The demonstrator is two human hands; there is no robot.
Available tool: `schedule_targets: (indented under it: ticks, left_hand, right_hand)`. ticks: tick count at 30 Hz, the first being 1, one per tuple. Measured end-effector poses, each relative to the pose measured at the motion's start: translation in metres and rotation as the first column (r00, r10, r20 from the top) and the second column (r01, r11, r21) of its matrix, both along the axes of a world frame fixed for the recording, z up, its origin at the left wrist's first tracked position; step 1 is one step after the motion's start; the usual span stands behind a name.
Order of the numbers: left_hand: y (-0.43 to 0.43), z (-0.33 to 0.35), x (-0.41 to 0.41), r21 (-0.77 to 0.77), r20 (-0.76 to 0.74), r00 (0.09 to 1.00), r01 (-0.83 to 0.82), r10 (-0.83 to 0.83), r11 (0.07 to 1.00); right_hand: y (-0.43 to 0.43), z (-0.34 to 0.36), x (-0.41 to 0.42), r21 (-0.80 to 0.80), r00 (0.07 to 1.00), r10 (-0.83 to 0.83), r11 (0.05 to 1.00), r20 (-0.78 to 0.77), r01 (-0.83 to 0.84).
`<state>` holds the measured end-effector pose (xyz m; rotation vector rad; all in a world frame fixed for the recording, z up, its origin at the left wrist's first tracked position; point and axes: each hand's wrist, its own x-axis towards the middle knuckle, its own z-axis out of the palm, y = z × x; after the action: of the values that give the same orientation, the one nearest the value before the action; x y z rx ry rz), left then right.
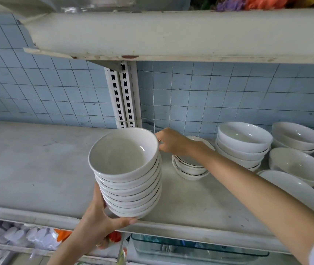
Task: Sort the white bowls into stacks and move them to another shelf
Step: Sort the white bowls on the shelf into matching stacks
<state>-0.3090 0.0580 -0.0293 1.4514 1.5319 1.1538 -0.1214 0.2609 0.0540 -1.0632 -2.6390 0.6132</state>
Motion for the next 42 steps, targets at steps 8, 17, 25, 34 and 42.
schedule_targets:
  ticks: [8, 17, 25, 34, 42]
  left_hand:
    - [0.0, 0.009, 0.012, 0.112, -0.019, 0.999, -0.027, 0.03, 0.993]
    - [0.012, 0.003, 0.011, 0.196, -0.019, 1.0, 0.008, -0.004, 0.98]
    - [0.035, 0.001, 0.008, 0.207, -0.027, 0.999, 0.042, -0.038, 0.977]
    - [0.038, -0.001, 0.003, 0.194, -0.037, 0.997, 0.072, -0.067, 0.978]
    - [0.026, 0.009, 0.003, 0.235, 0.022, 0.988, 0.144, -0.153, 0.961]
  right_hand:
    - [-0.003, 0.018, 0.031, -0.018, 0.958, -0.154, 0.988, -0.244, 0.154]
    - [-0.039, 0.044, 0.071, -0.023, 0.857, -0.139, 0.989, -0.496, 0.147]
    - [-0.065, 0.052, 0.101, 0.047, 0.82, -0.165, 0.973, -0.548, 0.227]
    - [-0.09, 0.062, 0.112, 0.115, 0.768, -0.183, 0.942, -0.613, 0.316]
    - [-0.104, 0.088, 0.085, 0.331, 0.8, -0.098, 0.876, -0.592, 0.352]
